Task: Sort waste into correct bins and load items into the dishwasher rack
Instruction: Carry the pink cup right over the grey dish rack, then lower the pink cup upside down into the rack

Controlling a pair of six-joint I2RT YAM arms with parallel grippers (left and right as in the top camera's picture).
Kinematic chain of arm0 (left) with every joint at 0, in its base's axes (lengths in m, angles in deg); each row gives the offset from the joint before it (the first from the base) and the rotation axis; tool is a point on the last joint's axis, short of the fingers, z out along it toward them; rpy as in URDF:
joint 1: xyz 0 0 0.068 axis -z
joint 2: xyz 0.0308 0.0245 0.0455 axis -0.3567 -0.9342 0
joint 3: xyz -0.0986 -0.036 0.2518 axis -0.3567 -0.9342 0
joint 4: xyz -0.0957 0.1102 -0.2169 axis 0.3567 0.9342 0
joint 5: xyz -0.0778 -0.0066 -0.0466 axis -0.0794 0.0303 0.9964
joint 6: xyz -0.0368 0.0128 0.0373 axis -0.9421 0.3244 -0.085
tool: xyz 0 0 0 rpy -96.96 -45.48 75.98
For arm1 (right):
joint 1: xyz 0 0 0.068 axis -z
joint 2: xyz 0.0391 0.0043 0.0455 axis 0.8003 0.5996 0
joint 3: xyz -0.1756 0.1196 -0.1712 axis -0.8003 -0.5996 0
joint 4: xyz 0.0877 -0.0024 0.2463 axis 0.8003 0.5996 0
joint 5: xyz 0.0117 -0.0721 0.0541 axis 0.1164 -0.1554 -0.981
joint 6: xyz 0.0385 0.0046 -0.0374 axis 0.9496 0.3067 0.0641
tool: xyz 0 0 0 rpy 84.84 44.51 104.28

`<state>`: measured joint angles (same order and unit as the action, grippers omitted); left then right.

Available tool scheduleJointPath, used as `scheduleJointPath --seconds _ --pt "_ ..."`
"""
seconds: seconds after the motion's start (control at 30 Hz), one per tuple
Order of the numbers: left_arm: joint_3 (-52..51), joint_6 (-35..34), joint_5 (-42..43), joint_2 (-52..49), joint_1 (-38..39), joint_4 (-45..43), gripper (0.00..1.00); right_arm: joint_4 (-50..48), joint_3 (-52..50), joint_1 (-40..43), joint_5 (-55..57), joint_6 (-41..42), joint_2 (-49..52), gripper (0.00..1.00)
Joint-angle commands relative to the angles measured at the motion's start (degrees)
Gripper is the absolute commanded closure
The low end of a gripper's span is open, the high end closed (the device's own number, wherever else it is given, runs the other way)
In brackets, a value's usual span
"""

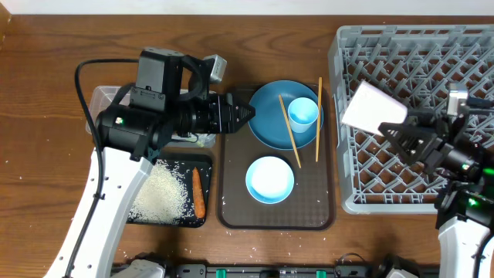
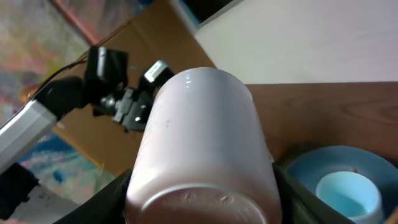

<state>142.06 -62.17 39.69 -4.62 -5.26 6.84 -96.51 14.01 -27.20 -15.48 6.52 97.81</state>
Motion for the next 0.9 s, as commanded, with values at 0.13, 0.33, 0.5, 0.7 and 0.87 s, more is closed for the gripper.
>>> scheduleJointPath --seconds 0.13,0.33,0.5,0.7,0.87 --pt "-0.09 0.37 -0.31 -0.17 -0.09 0.02 0.34 0.07 0.68 4.04 -1.05 -0.83 4.7 0.61" --pt "-0.09 0.37 -0.31 -0.17 -0.09 0.0 0.26 0.07 0.68 4.39 3.04 -0.79 9.86 0.61" --pt "-0.09 0.37 -0.31 -0.17 -0.09 0.0 0.15 0.09 0.68 4.39 8.57 -0.85 13.53 0.6" --pt "-0.09 0.37 -0.31 -0.17 -0.09 0.0 0.11 2.01 0.68 4.39 17.88 -0.85 15.82 0.61" --pt "-0.09 0.37 -0.31 -0.17 -0.09 0.0 0.08 11.28 0.72 4.39 26.34 -6.27 15.82 0.61"
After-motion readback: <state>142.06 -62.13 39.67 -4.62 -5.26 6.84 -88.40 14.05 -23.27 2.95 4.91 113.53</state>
